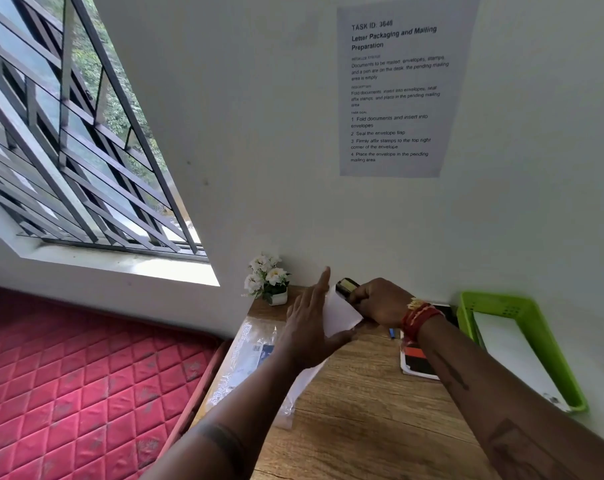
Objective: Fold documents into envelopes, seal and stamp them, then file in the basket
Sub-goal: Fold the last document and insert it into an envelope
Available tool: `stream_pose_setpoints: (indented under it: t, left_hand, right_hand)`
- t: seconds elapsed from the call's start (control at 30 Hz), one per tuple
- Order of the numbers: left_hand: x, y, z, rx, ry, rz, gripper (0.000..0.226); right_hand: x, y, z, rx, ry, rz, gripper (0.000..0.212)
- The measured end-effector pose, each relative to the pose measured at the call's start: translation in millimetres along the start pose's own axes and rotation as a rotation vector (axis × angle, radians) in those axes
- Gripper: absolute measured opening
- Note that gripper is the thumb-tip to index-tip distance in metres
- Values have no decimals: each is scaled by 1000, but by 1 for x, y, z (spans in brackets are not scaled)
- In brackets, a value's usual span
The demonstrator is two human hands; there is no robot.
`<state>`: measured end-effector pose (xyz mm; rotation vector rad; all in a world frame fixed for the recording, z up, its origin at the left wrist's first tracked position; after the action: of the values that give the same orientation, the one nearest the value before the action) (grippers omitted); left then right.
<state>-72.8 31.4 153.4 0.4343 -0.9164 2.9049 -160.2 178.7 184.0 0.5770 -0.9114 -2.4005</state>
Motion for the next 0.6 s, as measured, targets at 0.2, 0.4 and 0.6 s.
stream_pose_setpoints:
  t: [0.2, 0.4, 0.6]
  left_hand:
    - [11, 9, 5, -162, -89, 227, 55]
    - [12, 14, 17, -444, -183, 410, 13]
    - [13, 6, 11, -775, -119, 424, 9]
  right_hand:
    - [-8, 7, 23, 273, -213, 199, 18]
    - [-18, -9, 14, 544, -338, 231, 39]
    - [-24, -16, 15, 613, -451, 233, 32]
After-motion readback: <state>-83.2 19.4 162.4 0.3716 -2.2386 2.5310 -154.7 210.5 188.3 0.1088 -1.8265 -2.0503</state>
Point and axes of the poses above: each hand's wrist, its own x-axis towards the middle knuckle, its own z-axis out of the back of the hand, y = z × x, the point moved 6 cm from there along x, towards the middle knuckle
